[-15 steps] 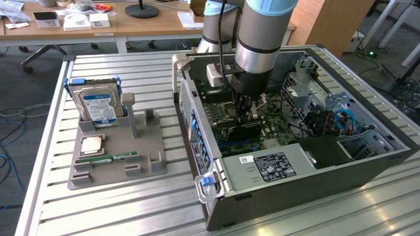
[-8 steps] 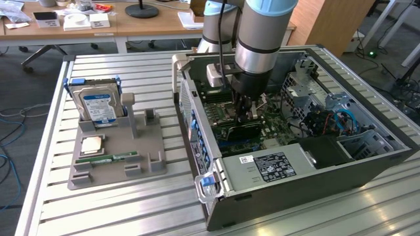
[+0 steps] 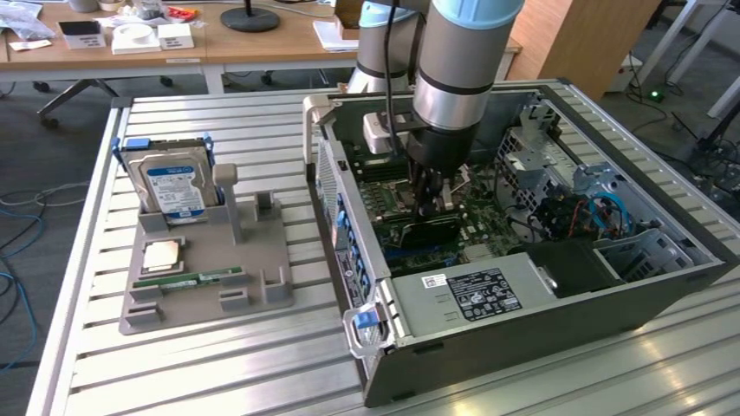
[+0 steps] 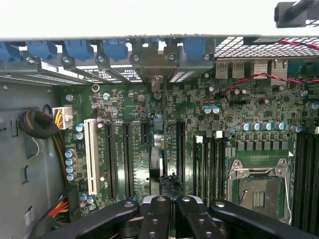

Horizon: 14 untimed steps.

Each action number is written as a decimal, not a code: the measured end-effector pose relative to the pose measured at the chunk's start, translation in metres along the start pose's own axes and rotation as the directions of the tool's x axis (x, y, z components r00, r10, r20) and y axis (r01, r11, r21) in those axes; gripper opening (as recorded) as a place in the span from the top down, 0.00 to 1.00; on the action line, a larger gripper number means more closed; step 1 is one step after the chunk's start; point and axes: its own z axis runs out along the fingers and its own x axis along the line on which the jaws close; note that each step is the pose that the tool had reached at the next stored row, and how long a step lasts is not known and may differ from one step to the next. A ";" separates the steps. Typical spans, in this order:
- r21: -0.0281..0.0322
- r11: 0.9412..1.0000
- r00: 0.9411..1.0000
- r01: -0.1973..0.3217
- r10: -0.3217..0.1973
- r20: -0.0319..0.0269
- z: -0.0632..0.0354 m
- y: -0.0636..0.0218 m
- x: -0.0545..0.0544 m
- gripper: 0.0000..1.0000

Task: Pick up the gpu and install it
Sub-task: 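Press down on the gpu until it lock into place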

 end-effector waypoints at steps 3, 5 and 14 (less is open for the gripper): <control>0.000 1.000 1.000 0.000 0.000 0.000 0.0001 0.0001 0.000 0.89; 0.000 1.000 1.000 0.000 0.000 0.000 0.0002 0.0002 0.000 0.89; 0.000 1.000 1.000 0.000 0.000 0.000 0.0007 0.0015 0.000 0.89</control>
